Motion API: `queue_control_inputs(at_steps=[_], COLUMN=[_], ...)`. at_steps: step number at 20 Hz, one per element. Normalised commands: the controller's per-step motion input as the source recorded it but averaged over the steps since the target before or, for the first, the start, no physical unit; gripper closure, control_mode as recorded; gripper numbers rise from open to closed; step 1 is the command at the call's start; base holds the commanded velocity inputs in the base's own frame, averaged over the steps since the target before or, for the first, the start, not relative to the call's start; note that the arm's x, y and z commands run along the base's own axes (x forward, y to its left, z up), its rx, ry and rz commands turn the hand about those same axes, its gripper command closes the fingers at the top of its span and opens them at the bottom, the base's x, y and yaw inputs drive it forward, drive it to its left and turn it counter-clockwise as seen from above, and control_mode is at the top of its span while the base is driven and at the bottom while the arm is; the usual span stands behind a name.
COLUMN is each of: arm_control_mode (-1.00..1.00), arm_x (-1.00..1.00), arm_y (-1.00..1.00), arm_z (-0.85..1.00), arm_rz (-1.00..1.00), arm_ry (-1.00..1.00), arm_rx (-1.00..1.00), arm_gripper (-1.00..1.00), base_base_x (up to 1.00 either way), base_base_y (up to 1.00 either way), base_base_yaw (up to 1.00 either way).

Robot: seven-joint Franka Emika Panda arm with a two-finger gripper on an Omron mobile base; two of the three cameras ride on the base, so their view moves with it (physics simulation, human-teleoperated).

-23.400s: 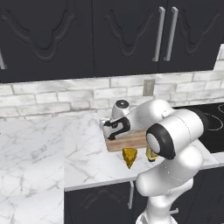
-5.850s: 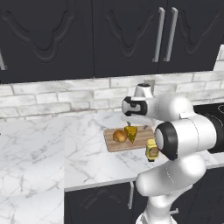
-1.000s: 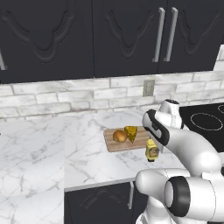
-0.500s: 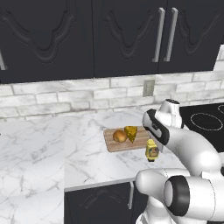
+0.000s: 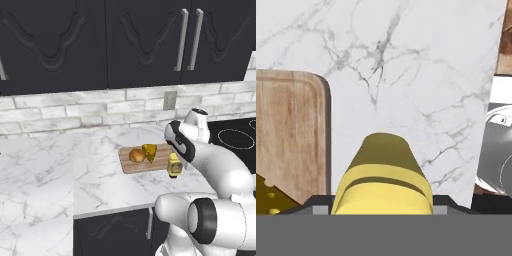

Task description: Retrieve the reheated potato from the microwave, then place the potato, cheese, and condiment on the cutting board.

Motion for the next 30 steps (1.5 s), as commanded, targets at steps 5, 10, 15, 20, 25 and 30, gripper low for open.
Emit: queue_control_inputs(at_steps=[5,10,15,20,25,30], arm_control_mode=[-1.0,-1.0,-1.0,-1.0,-1.0,-1.0], arm_x=[0.31,0.41,0.44,0.36,0.24,0.24], arm_y=[-0.09,-0.03,-0.02,-0.05,-0.04,-0.02], arm_z=[0.16,0.02,0.0,-0.03,-0.04,-0.03], arm_rz=[0.0,0.0,0.0,0.0,0.0,0.0], arm_ry=[-0.1,-0.06,-0.01,0.0,0.0,0.0], arm_rx=[0.0,0.0,0.0,0.0,0.0,0.0], arm_gripper=[1.0,1.0,1.0,1.0,1.0,1.0], base_base_x=[0.0,0.0,0.0,0.0,0.0,0.0], base_base_y=[0.0,0.0,0.0,0.0,0.0,0.0], base_base_yaw=[0.0,0.0,0.0,0.0,0.0,0.0])
